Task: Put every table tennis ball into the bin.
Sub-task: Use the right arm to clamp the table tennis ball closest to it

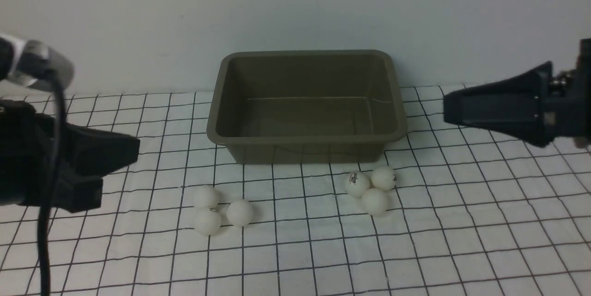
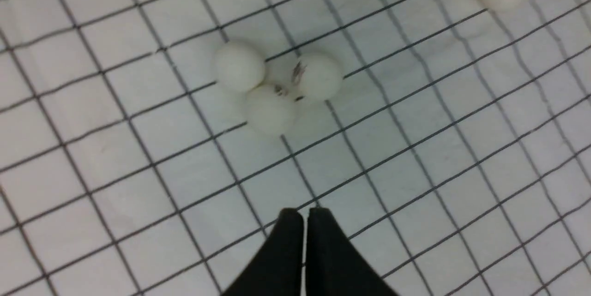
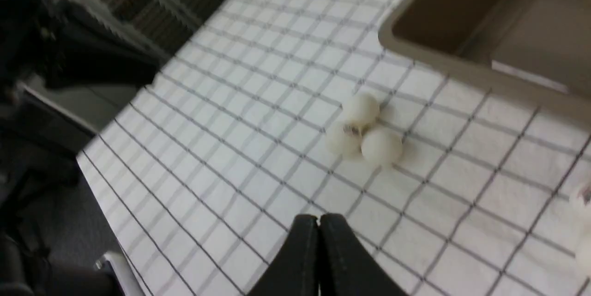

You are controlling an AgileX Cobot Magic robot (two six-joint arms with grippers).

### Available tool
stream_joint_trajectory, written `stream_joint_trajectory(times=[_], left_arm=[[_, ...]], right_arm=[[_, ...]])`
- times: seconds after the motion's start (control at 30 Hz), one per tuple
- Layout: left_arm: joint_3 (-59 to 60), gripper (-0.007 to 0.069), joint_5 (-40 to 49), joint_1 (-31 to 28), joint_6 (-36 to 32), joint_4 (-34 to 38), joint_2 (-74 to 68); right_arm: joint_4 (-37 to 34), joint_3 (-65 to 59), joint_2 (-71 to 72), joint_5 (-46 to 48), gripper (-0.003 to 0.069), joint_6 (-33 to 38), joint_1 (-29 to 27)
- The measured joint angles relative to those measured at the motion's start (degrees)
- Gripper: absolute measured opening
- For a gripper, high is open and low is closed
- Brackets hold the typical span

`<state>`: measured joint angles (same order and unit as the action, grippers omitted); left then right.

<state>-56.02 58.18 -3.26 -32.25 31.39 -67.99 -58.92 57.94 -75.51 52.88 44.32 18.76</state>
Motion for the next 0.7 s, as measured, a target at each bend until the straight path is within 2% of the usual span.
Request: stream_joint_trajectory(times=[0.2,0.3,0.37,0.57,0.7], left_arm=[[-0.18,-0.0004,-0.19,0.0,10.93,-10.6,-2.91],[-0.25,-0.0004,-1.24,0.0,16.83,-16.44,-3.83],[-0.25,-0.0004,-1.47,0.0,18.0,-17.72,-4.85],[-0.25,-0.0004,-1.96,0.0,18.65,-18.26,-8.55],[-0.25,-0.0004,-2.48,0.0,18.72,-18.32,-11.72]], right_arm=[[19.15,0.0,-10.53,-3.76,-0.0013,-12.04,2.6],[31.32,0.0,-14.58,-8.06,-0.0013,-22.24,2.6],[37.94,0.82,-16.74,-9.39,-0.0013,-28.28,2.6],[46.47,8.97,-23.19,-7.14,-0.0013,-35.7,3.36],[48.25,14.28,-26.27,-5.38,-0.0011,-38.22,5.67]])
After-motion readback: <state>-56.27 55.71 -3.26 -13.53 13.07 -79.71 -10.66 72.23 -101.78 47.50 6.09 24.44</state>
